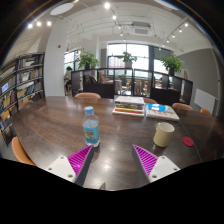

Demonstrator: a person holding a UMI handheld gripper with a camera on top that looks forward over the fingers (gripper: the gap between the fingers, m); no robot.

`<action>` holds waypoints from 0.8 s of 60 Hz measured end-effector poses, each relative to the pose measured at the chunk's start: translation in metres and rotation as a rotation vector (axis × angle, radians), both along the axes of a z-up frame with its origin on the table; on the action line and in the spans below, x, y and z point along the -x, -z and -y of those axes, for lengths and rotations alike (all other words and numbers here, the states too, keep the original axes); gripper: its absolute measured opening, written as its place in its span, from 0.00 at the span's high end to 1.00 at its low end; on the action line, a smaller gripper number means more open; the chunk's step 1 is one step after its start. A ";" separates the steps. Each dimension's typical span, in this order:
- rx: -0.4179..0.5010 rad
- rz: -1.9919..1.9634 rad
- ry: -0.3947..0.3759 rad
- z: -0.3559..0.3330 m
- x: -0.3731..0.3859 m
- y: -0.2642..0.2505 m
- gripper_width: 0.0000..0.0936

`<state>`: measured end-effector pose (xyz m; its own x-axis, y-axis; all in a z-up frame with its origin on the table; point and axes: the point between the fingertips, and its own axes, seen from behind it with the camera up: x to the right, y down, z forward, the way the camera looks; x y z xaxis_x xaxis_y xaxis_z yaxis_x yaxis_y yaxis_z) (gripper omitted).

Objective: Pour water

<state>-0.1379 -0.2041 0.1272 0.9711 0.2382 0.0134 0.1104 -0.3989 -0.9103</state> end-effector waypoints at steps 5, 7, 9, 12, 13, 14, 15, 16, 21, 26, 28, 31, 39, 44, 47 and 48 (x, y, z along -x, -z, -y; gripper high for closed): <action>0.011 -0.026 -0.038 -0.016 0.063 0.030 0.16; 0.007 -0.031 -0.050 -0.025 0.080 0.036 0.16; 0.002 -0.040 -0.056 -0.035 0.094 0.040 0.16; -0.006 -0.052 -0.061 -0.050 0.110 0.045 0.16; -0.009 -0.053 -0.058 -0.056 0.113 0.047 0.16; -0.011 -0.053 -0.055 -0.061 0.116 0.049 0.16; -0.014 -0.054 -0.053 -0.066 0.119 0.050 0.16; -0.018 -0.054 -0.050 -0.071 0.121 0.051 0.16; -0.033 -0.063 -0.038 -0.095 0.133 0.057 0.16; -0.049 -0.063 -0.027 -0.118 0.144 0.064 0.16; -0.054 -0.054 -0.021 -0.125 0.143 0.065 0.16; -0.072 -0.048 -0.015 -0.138 0.149 0.067 0.17; -0.131 -0.073 0.023 -0.161 0.152 0.066 0.28; -0.169 -0.122 0.047 -0.166 0.148 0.061 0.41; -0.191 -0.132 0.061 -0.174 0.145 0.060 0.48; -0.189 -0.137 0.060 -0.174 0.145 0.061 0.51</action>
<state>-0.2827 -0.0298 0.0665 0.9793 0.1856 -0.0811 -0.0386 -0.2221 -0.9743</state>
